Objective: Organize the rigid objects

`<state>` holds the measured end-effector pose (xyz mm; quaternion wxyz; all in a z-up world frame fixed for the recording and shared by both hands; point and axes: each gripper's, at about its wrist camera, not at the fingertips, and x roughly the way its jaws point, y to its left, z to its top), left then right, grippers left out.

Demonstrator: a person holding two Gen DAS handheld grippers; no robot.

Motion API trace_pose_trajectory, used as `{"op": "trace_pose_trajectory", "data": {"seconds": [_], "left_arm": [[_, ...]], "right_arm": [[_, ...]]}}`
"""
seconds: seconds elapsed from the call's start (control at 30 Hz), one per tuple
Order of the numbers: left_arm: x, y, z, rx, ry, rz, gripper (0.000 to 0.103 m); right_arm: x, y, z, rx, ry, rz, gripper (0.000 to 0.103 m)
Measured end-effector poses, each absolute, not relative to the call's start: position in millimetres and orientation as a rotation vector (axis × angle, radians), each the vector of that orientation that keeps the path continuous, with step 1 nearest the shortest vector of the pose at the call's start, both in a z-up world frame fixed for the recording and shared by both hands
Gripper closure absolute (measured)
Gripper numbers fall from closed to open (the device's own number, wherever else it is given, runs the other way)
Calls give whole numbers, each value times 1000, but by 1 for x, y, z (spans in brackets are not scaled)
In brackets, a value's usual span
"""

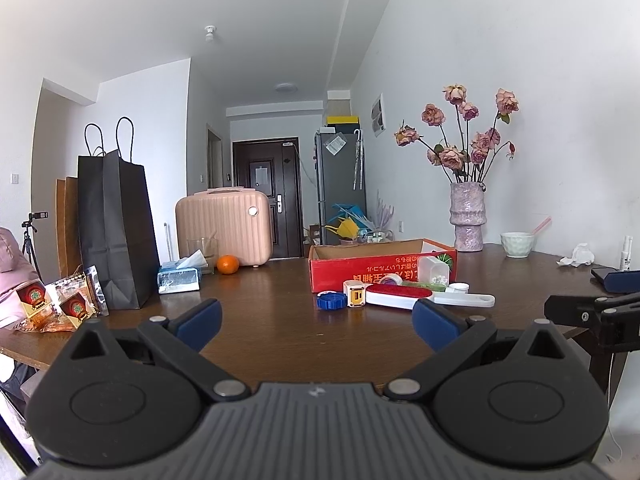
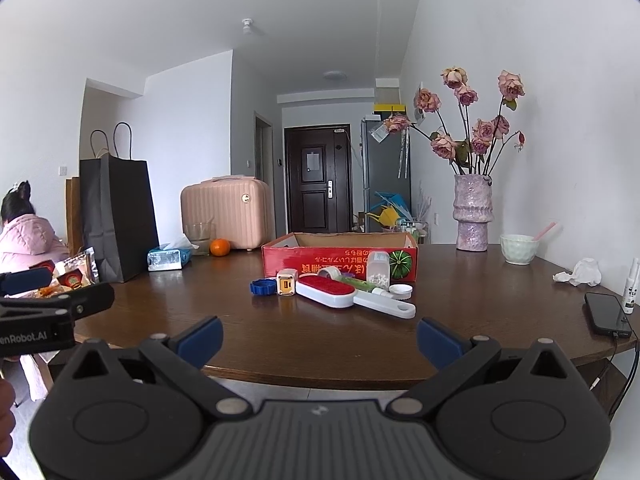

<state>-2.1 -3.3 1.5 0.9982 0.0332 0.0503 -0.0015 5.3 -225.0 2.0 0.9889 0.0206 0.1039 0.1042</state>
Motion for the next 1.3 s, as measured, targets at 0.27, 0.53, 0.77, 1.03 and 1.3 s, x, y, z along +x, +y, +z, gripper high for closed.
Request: {"op": "trace_pose_trajectory", "data": {"seconds": [0.27, 0.53, 0.77, 1.03, 1.3], "left_arm": [[-2, -3, 1, 68, 97, -1, 0], [-2, -4, 2, 70, 99, -3, 0], [1, -3, 1, 75, 101, -7, 0], [38, 1, 1, 106, 94, 2, 0], [126, -1, -2, 106, 224, -29, 0]], "right_arm": [[6, -227, 1, 48, 210, 209, 0], [6, -227, 1, 51, 212, 213, 0], [8, -229, -2, 66, 223, 211, 0], [37, -233, -10, 36, 227, 182, 0], [107, -258, -10, 79, 276, 148, 0]]}}
